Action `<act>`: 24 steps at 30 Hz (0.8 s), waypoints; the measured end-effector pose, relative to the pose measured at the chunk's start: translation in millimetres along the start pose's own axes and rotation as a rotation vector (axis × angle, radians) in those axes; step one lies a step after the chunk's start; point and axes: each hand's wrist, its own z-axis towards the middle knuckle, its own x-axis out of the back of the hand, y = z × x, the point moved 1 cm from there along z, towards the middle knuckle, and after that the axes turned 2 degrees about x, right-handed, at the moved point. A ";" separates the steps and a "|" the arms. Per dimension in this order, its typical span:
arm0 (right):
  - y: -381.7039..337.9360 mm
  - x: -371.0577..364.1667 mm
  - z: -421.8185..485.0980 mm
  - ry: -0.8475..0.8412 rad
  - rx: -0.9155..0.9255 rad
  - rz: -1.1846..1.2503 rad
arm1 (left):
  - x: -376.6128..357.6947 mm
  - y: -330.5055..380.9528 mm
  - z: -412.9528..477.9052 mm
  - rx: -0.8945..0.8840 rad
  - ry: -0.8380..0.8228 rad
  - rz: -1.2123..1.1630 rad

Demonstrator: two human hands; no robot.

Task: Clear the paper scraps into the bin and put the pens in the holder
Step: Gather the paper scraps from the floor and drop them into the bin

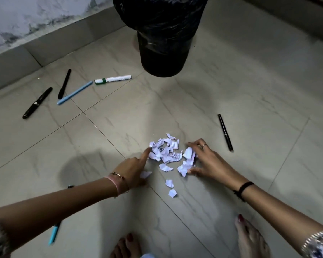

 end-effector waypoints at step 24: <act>-44.4 2.8 12.0 -0.149 0.126 -0.237 | 22.0 -10.8 27.3 -0.060 0.136 -0.010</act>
